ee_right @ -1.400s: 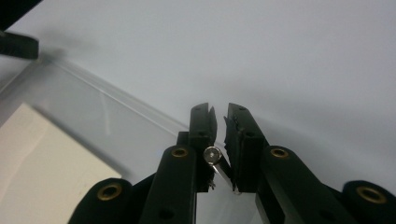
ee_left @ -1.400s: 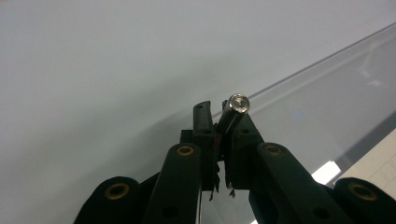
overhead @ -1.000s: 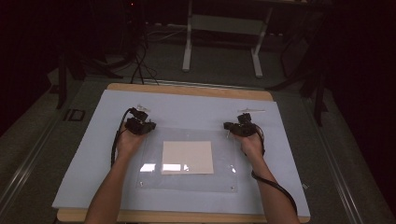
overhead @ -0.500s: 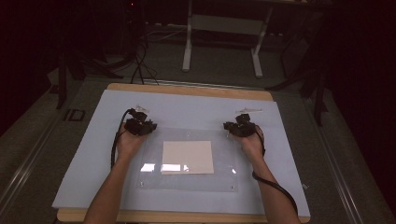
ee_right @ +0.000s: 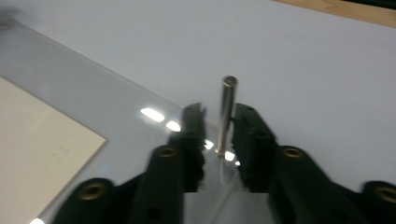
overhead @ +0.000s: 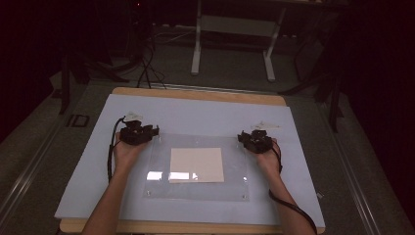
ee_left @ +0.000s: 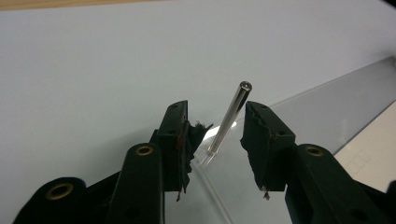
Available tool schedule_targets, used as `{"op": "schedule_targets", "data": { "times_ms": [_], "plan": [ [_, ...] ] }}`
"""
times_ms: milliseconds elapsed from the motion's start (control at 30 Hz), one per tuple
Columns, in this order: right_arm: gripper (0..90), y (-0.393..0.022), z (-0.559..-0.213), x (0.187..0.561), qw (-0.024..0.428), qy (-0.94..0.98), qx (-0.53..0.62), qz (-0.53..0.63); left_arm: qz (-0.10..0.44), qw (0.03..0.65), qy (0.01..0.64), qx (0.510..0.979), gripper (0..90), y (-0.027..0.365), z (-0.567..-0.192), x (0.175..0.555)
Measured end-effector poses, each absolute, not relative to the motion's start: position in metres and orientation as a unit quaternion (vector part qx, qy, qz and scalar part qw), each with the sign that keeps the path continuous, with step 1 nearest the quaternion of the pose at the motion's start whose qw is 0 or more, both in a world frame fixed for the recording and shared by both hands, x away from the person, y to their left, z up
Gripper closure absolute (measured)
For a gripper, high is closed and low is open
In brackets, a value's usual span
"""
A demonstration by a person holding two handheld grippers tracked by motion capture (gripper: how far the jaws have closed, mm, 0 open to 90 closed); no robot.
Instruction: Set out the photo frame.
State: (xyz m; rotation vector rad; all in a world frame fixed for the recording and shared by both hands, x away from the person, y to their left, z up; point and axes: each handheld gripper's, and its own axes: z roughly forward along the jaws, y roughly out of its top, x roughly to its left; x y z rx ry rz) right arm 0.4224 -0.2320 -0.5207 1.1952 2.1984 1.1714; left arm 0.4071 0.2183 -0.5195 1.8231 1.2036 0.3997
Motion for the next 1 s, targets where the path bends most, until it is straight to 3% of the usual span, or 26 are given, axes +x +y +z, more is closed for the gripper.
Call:
{"op": "schedule_targets", "data": {
  "times_ms": [33,167,467,633,1000],
  "plan": [
    [84.2,-0.233,-0.521,0.422,0.188,0.779,0.430,0.417,0.162,0.447,0.486,0.733,61.4,0.219,-0.520,0.406],
    [84.7,-0.236,-0.523,0.422,0.179,0.769,0.439,0.429,0.184,0.452,0.482,0.727,68.6,0.220,-0.522,0.401],
    [84.0,-0.229,-0.520,0.422,0.206,0.761,0.436,0.433,0.195,0.457,0.450,0.742,69.2,0.206,-0.521,0.403],
    [84.2,-0.230,-0.520,0.423,0.201,0.762,0.440,0.430,0.203,0.459,0.452,0.738,82.2,0.203,-0.520,0.408],
    [83.2,-0.230,-0.519,0.425,0.197,0.758,0.440,0.438,0.203,0.450,0.446,0.747,83.1,0.203,-0.522,0.409]
  ]
}}
